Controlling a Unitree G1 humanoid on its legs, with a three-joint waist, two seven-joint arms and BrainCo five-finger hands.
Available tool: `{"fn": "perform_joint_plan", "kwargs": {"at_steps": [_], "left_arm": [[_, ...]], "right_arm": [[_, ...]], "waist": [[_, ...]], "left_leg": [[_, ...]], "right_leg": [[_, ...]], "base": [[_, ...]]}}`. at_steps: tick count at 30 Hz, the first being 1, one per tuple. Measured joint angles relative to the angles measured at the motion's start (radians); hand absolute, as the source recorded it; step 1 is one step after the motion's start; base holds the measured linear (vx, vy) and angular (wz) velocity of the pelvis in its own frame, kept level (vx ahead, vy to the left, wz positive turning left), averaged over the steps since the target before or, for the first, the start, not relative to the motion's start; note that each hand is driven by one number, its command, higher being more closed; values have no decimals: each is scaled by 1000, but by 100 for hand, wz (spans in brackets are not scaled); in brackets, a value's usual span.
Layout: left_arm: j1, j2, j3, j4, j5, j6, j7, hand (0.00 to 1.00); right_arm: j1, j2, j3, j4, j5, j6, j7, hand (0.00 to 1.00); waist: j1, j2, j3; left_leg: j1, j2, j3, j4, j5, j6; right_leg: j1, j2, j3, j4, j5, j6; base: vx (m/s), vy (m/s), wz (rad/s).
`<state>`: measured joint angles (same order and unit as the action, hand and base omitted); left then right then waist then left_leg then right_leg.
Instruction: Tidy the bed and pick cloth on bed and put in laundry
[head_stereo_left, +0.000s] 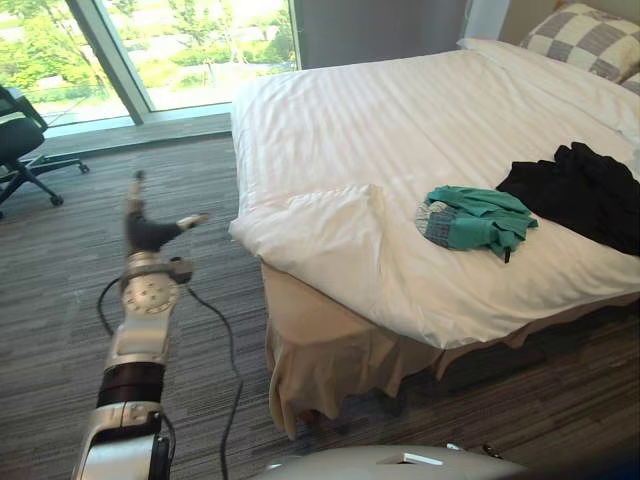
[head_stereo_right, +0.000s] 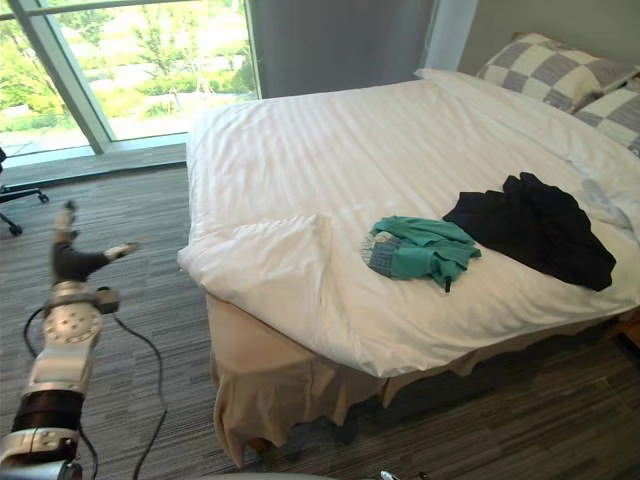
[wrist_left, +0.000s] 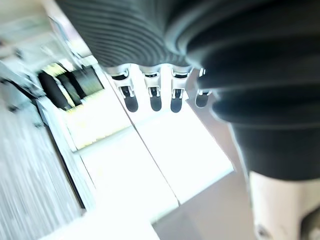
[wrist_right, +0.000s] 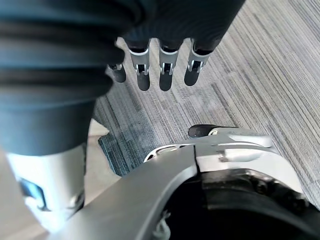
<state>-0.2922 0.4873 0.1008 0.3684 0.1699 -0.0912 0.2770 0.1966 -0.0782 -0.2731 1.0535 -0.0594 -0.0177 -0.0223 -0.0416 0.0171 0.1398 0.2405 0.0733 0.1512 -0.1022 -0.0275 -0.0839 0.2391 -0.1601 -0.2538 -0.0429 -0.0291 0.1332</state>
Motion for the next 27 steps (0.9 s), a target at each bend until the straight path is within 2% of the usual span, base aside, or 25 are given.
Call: {"fn": "perform_joint_plan", "kwargs": {"at_steps": [1,2,4,7,10,12,15,20,22,27], "left_arm": [[-61,0,-57,63,24,9,-12,0],[-71,0,-67,74,28,11,-13,0],[-166,0,-140,166,87,33,-28,0],[-287,1,-200,254,139,52,-38,0],[-387,5,-220,296,160,67,-38,0],[-492,9,-230,305,176,77,-36,0],[-581,11,-268,324,180,86,-35,0],[-689,14,-293,399,217,90,-33,0],[-749,26,-305,467,237,107,-33,0],[-815,68,-334,556,273,120,-85,0]], "right_arm": [[0,-1,-8,-10,0,0,1,0],[0,0,-12,-12,0,0,1,0],[-1,0,-39,-18,2,0,1,0],[-5,-1,-71,-17,8,1,-3,0],[-15,0,-82,-17,9,1,-9,0],[-53,6,-102,-17,19,1,-18,0],[-87,21,-113,-24,43,0,-33,0],[-94,27,-108,-57,64,-11,-42,0],[-104,31,-106,-56,90,-12,-50,0],[-127,30,-96,-59,130,-14,-51,0]], "waist": [[-6,5,0],[-8,6,-1],[-28,20,11],[-44,29,37],[-53,24,73],[-52,20,120],[-54,21,161],[-54,27,192],[-55,20,215],[-57,19,256]], "left_leg": [[-13,2,7,0,0,0],[-17,2,7,1,0,0],[-36,4,9,5,0,0],[-52,8,20,7,1,-1],[-98,7,34,44,-3,-5],[-174,14,50,97,-7,-10],[-244,27,64,160,-34,-7],[-336,40,82,222,-66,-4],[-368,44,87,237,-67,-3],[-419,51,87,266,-68,-2]], "right_leg": [[-17,3,7,-2,1,-2],[-23,3,7,-2,2,-2],[-47,5,8,-1,5,-2],[-77,8,20,16,7,-6],[-121,0,28,44,5,-10],[-204,-4,51,98,1,-16],[-263,1,69,118,3,-25],[-342,7,91,132,7,-29],[-372,10,100,132,15,-33],[-413,14,104,134,27,-40]], "base": [[-28,-8,-14],[-13,-8,-12],[0,0,0],[58,-8,-7],[3,0,-5],[-38,3,-11],[-61,-12,-11],[-47,-2,-12],[-41,-4,-7],[-17,-4,-1]]}}
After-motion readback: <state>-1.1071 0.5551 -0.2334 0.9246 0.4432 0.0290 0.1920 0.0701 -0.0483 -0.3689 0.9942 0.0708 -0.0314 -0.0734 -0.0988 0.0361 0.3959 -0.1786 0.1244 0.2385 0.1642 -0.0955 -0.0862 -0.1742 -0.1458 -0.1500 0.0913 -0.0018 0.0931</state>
